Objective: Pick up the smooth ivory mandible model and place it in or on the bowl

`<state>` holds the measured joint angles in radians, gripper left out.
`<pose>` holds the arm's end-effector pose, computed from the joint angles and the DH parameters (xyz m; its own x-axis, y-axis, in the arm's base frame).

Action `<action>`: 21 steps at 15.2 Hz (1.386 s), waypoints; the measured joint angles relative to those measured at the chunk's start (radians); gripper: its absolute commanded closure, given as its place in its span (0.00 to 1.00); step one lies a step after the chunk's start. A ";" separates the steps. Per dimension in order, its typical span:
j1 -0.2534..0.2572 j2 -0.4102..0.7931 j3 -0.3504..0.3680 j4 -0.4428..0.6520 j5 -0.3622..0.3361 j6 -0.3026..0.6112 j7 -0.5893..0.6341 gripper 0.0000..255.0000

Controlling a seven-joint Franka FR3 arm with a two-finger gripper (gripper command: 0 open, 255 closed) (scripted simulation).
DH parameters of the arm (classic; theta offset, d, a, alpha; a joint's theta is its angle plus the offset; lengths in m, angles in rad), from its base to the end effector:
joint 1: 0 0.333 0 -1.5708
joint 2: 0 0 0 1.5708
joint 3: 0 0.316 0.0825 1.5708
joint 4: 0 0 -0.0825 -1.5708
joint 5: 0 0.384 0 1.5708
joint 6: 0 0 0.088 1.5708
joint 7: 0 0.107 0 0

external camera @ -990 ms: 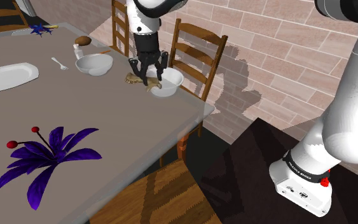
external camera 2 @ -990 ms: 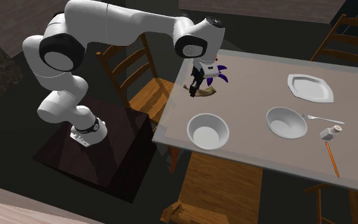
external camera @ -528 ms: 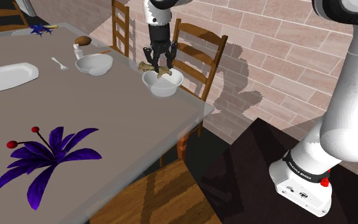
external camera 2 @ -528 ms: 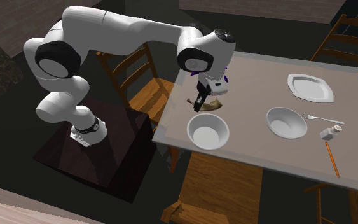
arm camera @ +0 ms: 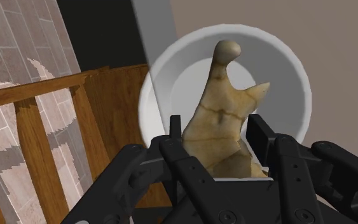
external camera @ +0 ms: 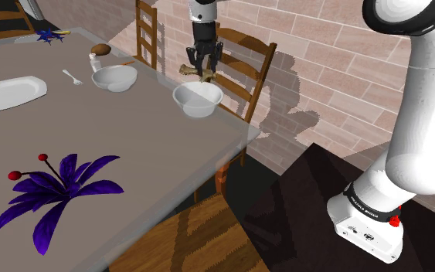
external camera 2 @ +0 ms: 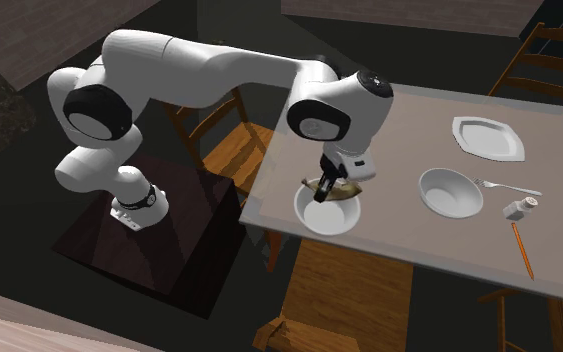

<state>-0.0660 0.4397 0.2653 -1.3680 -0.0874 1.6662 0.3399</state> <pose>0.6660 0.0942 0.4633 0.9814 -0.1432 -0.1279 -0.1422 -0.9897 0.0170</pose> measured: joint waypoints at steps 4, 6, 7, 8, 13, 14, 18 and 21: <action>-0.005 0.013 -0.004 -0.023 -0.003 0.035 -0.007 1.00; -0.007 0.013 -0.004 -0.050 -0.004 0.062 -0.006 1.00; -0.006 0.015 -0.004 -0.058 -0.004 0.073 -0.005 1.00; -0.007 0.017 -0.005 -0.069 -0.005 0.085 -0.006 1.00; -0.009 0.029 -0.007 -0.117 -0.008 0.145 -0.005 1.00; -0.010 0.031 -0.008 -0.127 -0.009 0.157 -0.004 1.00; -0.009 0.037 -0.009 -0.133 -0.011 0.169 -0.004 1.00; -0.009 0.038 -0.009 -0.133 -0.011 0.169 -0.004 0.00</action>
<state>-0.0753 0.4776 0.2567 -1.5007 -0.0984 1.8356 0.3358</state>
